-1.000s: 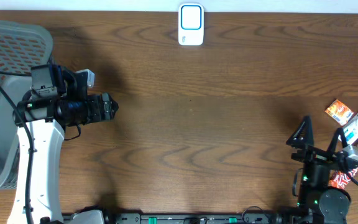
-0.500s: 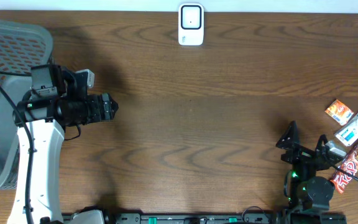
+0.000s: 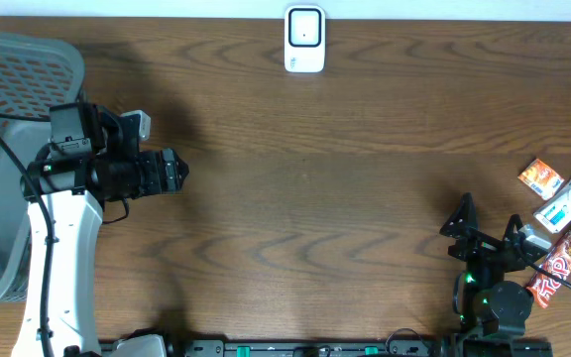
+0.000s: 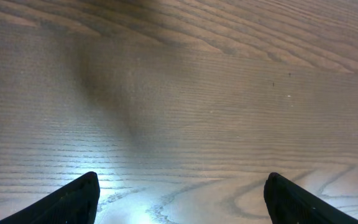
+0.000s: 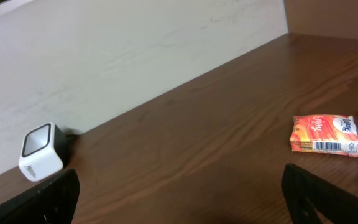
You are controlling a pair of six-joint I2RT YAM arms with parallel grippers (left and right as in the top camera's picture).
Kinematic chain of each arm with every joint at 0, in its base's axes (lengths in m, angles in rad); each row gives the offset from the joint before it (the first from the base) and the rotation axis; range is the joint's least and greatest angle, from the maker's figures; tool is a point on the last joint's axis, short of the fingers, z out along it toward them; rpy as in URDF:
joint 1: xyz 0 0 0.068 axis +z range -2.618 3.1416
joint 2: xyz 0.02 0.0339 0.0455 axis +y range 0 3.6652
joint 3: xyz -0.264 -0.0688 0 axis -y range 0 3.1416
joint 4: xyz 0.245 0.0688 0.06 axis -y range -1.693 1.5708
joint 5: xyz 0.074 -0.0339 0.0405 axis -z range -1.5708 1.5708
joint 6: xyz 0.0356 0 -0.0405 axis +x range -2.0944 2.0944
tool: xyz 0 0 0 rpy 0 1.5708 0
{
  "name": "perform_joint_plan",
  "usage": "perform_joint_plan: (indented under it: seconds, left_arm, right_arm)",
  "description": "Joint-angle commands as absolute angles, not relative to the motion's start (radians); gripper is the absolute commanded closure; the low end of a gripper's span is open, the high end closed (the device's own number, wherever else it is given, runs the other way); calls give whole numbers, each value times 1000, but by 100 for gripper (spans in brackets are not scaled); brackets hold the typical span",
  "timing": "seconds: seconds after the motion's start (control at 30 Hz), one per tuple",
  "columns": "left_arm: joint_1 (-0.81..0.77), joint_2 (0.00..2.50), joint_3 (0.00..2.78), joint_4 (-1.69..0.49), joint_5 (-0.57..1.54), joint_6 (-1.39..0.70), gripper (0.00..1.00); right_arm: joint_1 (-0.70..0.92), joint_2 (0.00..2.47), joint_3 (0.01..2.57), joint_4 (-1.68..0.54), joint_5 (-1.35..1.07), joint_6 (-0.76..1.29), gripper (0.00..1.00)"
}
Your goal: Scan the item barcode
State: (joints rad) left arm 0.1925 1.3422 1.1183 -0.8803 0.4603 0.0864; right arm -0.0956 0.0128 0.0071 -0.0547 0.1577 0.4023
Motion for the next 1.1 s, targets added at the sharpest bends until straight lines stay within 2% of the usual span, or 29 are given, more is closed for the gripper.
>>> perform_joint_plan:
  seconds: [0.0, 0.4, 0.53, 0.73, 0.8, 1.07]
  left_arm:
    - [191, 1347, 1134, -882, 451, 101, 15]
    - [191, 1346, 1133, -884, 453, 100, 15]
    - [163, 1287, 1094, -773, 475, 93, 15]
    - [43, 1039, 931, -400, 450, 126, 15]
    - [15, 945, 875, -340, 427, 135, 15]
    - [23, 601, 658, -323, 372, 153, 15]
  right_arm:
    - [-88, 5, 6, -56, 167, 411, 1]
    - [-88, 5, 6, -56, 167, 411, 1]
    - [-88, 5, 6, -56, 167, 411, 1]
    - [-88, 5, 6, -56, 167, 411, 1]
    - [-88, 5, 6, -56, 167, 411, 1]
    - [-88, 5, 6, -56, 167, 411, 1]
